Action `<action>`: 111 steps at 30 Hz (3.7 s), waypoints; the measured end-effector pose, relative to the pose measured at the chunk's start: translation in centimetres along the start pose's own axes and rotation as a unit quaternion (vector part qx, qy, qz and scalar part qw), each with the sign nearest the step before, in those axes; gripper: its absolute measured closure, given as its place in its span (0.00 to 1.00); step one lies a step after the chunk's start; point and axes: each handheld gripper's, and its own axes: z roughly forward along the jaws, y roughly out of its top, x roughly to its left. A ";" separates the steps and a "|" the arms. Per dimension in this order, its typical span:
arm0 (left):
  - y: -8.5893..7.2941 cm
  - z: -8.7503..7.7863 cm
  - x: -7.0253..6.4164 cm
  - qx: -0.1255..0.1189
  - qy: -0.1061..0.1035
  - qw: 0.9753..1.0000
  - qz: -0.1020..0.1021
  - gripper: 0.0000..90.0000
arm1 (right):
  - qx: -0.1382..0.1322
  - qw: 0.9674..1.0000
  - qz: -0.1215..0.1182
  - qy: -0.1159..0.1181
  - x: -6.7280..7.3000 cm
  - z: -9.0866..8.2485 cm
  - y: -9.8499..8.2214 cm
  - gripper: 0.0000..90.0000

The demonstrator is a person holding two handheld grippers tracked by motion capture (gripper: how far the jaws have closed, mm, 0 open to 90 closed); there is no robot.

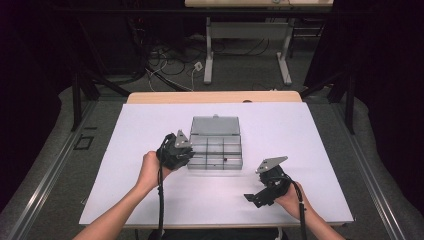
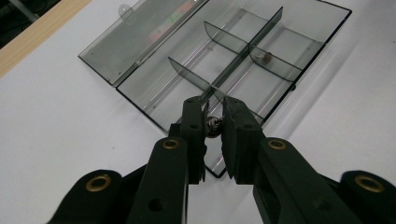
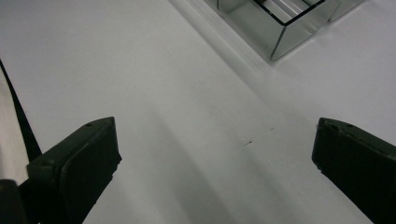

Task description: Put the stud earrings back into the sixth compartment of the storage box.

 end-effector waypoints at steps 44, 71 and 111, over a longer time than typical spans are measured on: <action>4.6 4.3 -3.0 -0.035 -0.033 0.998 0.039 0.88 | 0.001 1.000 -0.001 0.004 0.0 -0.1 0.0 0.01; 5.1 8.2 -4.5 -0.031 -0.066 0.997 0.015 0.88 | 0.005 1.000 -0.002 0.007 0.0 0.0 -0.1 0.01; 2.4 8.2 -0.1 0.035 0.004 0.997 -0.070 0.00 | 0.003 1.000 -0.008 0.004 -0.1 -0.2 -0.2 0.01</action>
